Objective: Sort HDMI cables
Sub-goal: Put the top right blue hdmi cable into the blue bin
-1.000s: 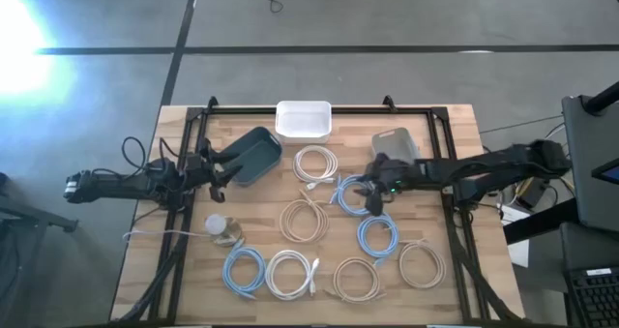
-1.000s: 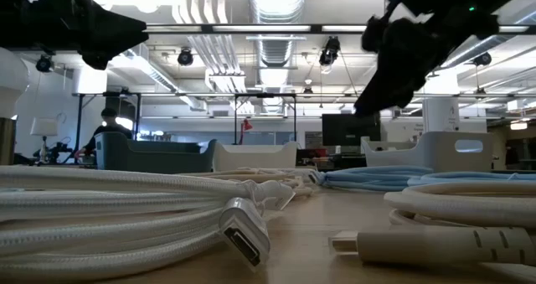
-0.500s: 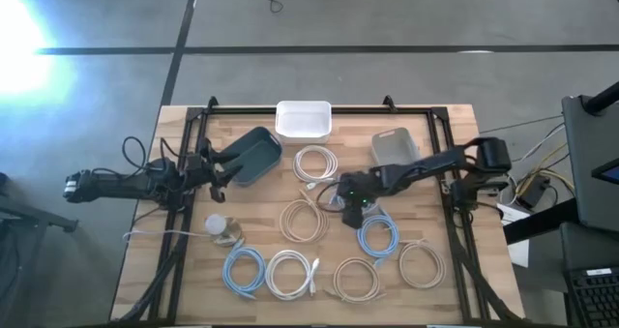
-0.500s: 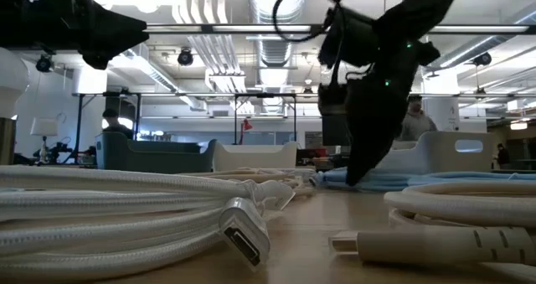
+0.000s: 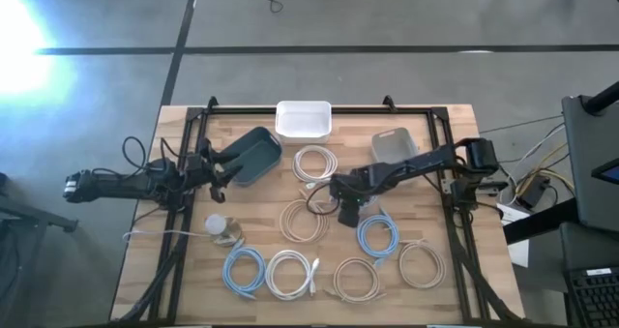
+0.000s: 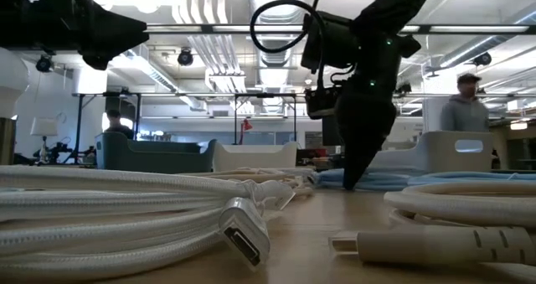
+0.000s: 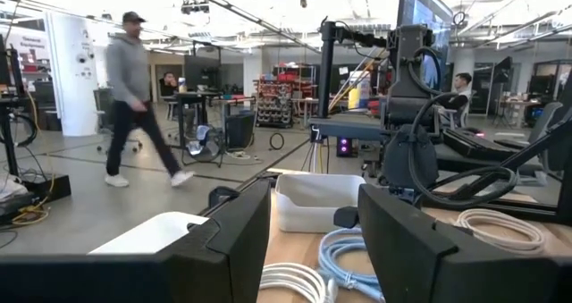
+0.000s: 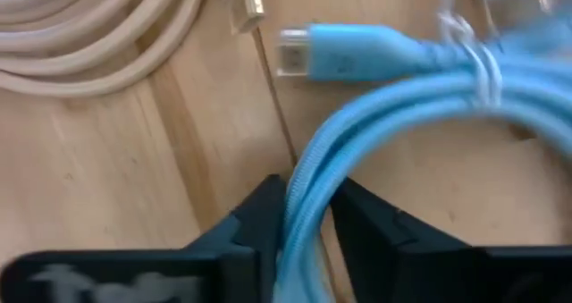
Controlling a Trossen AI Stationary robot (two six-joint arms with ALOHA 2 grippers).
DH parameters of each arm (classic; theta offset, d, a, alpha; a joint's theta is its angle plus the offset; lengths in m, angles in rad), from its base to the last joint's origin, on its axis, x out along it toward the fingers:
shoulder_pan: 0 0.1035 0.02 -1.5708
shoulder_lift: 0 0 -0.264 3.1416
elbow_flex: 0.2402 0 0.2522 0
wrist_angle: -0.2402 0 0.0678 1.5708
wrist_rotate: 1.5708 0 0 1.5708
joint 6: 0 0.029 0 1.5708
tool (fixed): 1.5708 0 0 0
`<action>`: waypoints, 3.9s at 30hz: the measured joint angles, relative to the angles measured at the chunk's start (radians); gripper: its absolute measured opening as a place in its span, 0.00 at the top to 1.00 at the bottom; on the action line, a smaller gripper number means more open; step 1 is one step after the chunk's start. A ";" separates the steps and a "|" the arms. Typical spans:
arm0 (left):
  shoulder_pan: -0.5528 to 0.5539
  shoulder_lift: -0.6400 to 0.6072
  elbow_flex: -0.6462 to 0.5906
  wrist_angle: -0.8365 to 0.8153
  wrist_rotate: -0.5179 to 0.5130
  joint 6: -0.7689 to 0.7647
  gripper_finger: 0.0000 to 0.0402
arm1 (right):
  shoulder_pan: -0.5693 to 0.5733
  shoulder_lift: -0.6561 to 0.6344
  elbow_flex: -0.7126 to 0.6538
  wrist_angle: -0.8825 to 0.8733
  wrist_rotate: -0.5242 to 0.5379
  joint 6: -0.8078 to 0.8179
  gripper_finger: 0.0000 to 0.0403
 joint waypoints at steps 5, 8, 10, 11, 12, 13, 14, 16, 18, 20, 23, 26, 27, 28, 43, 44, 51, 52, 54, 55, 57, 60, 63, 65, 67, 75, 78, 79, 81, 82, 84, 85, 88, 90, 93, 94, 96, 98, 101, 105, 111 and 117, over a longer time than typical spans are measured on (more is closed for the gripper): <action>0.000 0.000 0.000 0.000 0.000 -0.003 0.56 | 0.000 -0.001 0.023 -0.002 -0.079 0.001 0.95; 0.000 0.000 0.000 0.002 0.000 -0.029 0.57 | 0.004 -0.002 0.050 -0.026 -0.123 0.002 0.96; 0.000 0.000 0.000 0.003 0.000 -0.065 0.57 | 0.004 -0.002 0.075 -0.078 -0.116 -0.005 0.96; 0.000 0.000 0.000 0.003 0.000 -0.084 0.57 | 0.003 -0.002 0.090 -0.105 -0.099 -0.011 0.96; 0.000 0.000 -0.001 0.003 0.000 -0.107 0.57 | 0.003 -0.004 0.105 -0.129 -0.080 -0.023 0.96; 0.000 0.000 -0.001 0.003 0.000 -0.136 0.57 | 0.003 -0.008 0.120 -0.154 -0.062 -0.035 0.96; 0.000 0.001 -0.001 0.003 0.000 -0.167 0.57 | 0.003 -0.014 0.132 -0.171 -0.051 -0.051 0.96; 0.000 0.001 -0.001 0.002 0.000 -0.241 0.57 | 0.004 -0.034 0.153 -0.181 -0.028 -0.089 0.96; 0.000 0.003 -0.001 0.003 0.000 -0.313 0.57 | 0.004 -0.063 0.169 -0.179 0.021 -0.142 0.96; 0.000 0.006 -0.001 0.002 0.000 -0.359 0.57 | 0.004 -0.096 0.179 -0.166 0.113 -0.187 0.96; 0.000 0.022 -0.001 0.003 0.000 -0.409 0.57 | 0.002 -0.145 0.177 -0.113 0.283 -0.246 0.96; 0.000 0.052 -0.001 0.007 -0.019 -0.484 0.57 | -0.002 -0.182 0.148 0.039 0.384 -0.352 0.97; 0.000 0.065 -0.001 0.012 -0.029 -0.508 0.57 | -0.004 -0.189 0.131 0.111 0.382 -0.409 0.97; 0.001 0.079 -0.001 0.017 -0.035 -0.526 0.57 | -0.005 -0.191 0.114 0.185 0.375 -0.462 0.97; 0.004 0.483 0.091 0.242 -0.071 -0.591 0.57 | -0.013 -0.103 0.058 0.638 0.345 -0.696 0.97; 0.005 0.519 0.112 0.245 -0.071 -0.591 0.57 | -0.013 -0.093 0.065 0.637 0.345 -0.700 0.97; 0.006 0.737 0.268 0.247 -0.068 -0.520 0.57 | -0.012 -0.071 0.091 0.630 0.346 -0.705 0.97; 0.007 0.761 0.290 0.239 -0.063 -0.505 0.57 | -0.012 -0.071 0.091 0.631 0.347 -0.705 0.97; 0.007 0.796 0.327 0.233 -0.053 -0.479 0.57 | -0.012 -0.073 0.087 0.617 0.350 -0.703 0.96; 0.007 0.807 0.346 0.242 -0.052 -0.468 0.57 | -0.012 -0.073 0.086 0.615 0.351 -0.701 0.95; 0.009 0.827 0.374 0.245 -0.051 -0.452 0.57 | -0.012 -0.073 0.086 0.615 0.351 -0.702 0.94; 0.013 0.856 0.396 0.222 -0.051 -0.452 0.57 | -0.012 -0.073 0.086 0.617 0.351 -0.704 0.94; 0.019 0.877 0.410 0.227 -0.051 -0.454 0.57 | -0.012 -0.073 0.085 0.617 0.354 -0.704 0.94; 0.027 0.892 0.412 0.229 -0.051 -0.460 0.57 | -0.012 -0.073 0.084 0.621 0.355 -0.704 0.94; 0.038 0.906 0.415 0.226 -0.047 -0.460 0.57 | -0.012 -0.073 0.084 0.631 0.348 -0.704 0.94; 0.066 0.936 0.444 0.230 -0.044 -0.452 0.57 | -0.010 -0.074 0.084 0.632 0.342 -0.704 0.95; 0.072 0.949 0.458 0.230 -0.044 -0.420 0.58 | -0.010 -0.074 0.084 0.632 0.315 -0.704 0.95; 0.073 0.954 0.464 0.230 -0.044 -0.404 0.58 | -0.010 -0.074 0.084 0.632 0.302 -0.704 0.95; 0.075 0.964 0.476 0.231 -0.044 -0.383 0.60 | -0.010 -0.075 0.084 0.632 0.298 -0.702 0.95; 0.076 0.968 0.481 0.231 -0.044 -0.377 0.62 | -0.011 -0.075 0.084 0.631 0.296 -0.698 0.95; 0.076 0.978 0.489 0.232 -0.044 -0.370 0.67 | -0.012 -0.075 0.083 0.630 0.295 -0.682 0.94; 0.076 0.983 0.491 0.234 -0.042 -0.365 0.69 | -0.012 -0.075 0.083 0.628 0.297 -0.674 0.94; 0.076 0.990 0.491 0.243 -0.033 -0.357 0.78 | -0.011 -0.075 0.083 0.627 0.324 -0.654 0.91; 0.076 0.991 0.491 0.237 -0.033 -0.355 0.82 | -0.011 -0.075 0.083 0.622 0.328 -0.648 0.89; 0.077 0.990 0.489 0.219 -0.044 -0.345 0.85 | -0.010 -0.075 0.081 0.623 0.329 -0.651 0.85; 0.077 0.987 0.489 0.212 -0.043 -0.342 0.85 | -0.009 -0.075 0.081 0.622 0.328 -0.651 0.83; 0.078 0.975 0.488 0.188 -0.045 -0.338 0.84 | -0.009 -0.075 0.081 0.610 0.327 -0.647 0.80; 0.079 0.957 0.488 0.150 -0.063 -0.328 0.83 | -0.009 -0.075 0.081 0.605 0.326 -0.634 0.77; 0.080 0.916 0.489 0.054 -0.117 -0.326 0.82 | -0.004 -0.075 0.081 0.602 0.320 -0.632 0.73; 0.080 0.851 0.489 -0.060 -0.135 -0.334 0.84 | 0.004 -0.074 0.081 0.602 0.295 -0.642 0.69; 0.079 0.726 0.491 -0.183 -0.126 -0.326 0.84 | 0.008 -0.073 0.082 0.607 0.286 -0.678 0.65; 0.079 0.624 0.490 -0.322 -0.118 -0.334 0.84 | 0.008 -0.073 0.088 0.613 0.156 -0.687 0.65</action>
